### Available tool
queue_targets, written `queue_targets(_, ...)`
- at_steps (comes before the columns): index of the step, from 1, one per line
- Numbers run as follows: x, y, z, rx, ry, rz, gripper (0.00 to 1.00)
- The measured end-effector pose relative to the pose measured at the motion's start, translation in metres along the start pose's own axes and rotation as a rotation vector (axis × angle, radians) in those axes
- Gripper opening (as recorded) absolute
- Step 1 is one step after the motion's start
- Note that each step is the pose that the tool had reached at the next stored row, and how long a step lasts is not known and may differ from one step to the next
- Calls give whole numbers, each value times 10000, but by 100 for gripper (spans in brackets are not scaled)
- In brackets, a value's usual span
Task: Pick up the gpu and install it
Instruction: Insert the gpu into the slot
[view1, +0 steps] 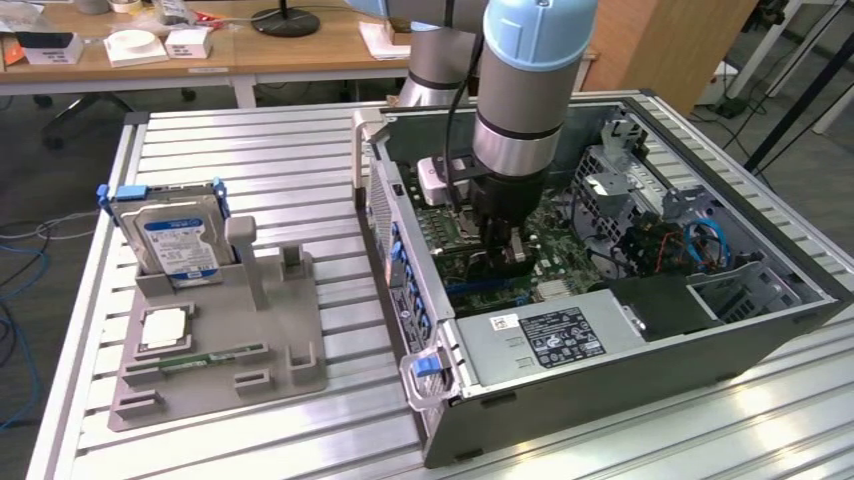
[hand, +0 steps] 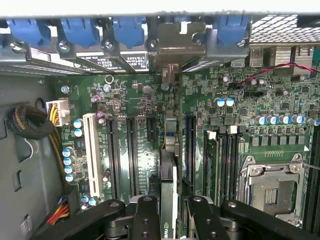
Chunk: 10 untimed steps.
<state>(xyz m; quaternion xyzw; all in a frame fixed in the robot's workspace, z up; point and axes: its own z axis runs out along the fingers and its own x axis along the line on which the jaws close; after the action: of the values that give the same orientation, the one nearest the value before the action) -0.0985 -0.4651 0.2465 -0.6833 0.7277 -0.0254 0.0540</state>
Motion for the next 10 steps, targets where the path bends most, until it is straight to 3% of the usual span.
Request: queue_targets(10, 0, 0, 0, -1, 1, 0, 26)
